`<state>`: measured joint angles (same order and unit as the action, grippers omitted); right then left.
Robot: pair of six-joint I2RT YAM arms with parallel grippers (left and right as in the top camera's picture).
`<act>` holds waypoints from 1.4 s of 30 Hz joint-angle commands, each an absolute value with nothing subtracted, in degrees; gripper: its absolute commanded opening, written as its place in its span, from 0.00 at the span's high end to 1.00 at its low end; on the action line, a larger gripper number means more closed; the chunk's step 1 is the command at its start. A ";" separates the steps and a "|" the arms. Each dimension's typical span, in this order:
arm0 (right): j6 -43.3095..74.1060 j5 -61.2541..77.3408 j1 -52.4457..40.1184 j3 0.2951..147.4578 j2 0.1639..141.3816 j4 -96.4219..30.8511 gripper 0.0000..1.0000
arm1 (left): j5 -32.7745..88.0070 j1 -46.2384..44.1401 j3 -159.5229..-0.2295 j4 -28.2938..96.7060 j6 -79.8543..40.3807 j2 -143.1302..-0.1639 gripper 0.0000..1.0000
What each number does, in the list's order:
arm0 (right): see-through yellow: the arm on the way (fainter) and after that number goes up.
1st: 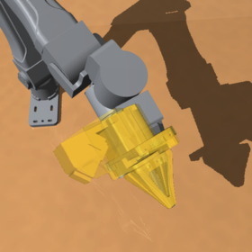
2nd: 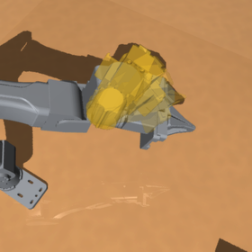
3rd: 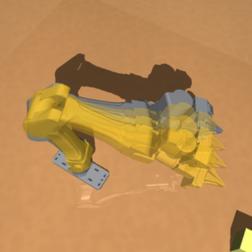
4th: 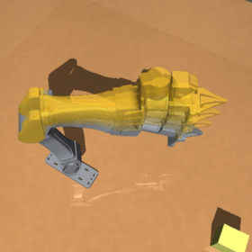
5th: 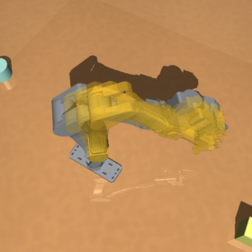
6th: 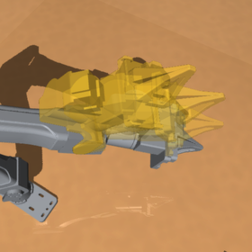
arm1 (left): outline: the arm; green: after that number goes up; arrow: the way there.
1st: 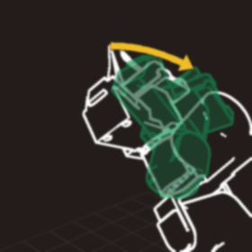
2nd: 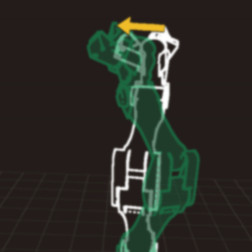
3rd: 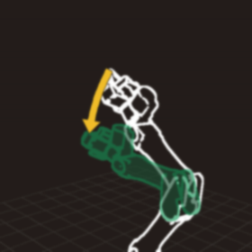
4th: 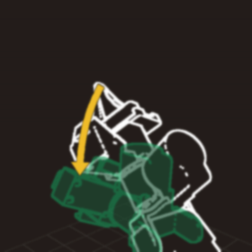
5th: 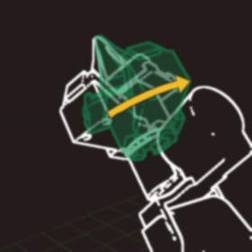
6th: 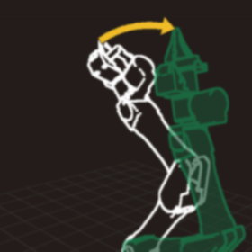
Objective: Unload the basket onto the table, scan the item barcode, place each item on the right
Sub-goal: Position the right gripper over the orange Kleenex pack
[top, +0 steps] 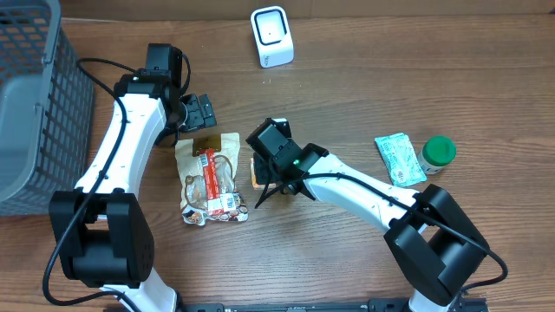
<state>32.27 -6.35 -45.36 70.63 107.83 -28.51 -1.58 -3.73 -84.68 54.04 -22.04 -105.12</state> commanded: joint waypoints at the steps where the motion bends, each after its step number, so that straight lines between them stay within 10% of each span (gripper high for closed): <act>1: 32.84 -7.25 -45.36 68.03 106.85 -26.57 0.56 | -1.93 -3.81 -85.32 53.95 -20.97 -104.47 0.00; 42: 34.09 8.21 -38.70 62.70 105.86 -17.45 0.66 | -1.93 -3.81 -85.32 53.95 -20.95 -104.47 0.00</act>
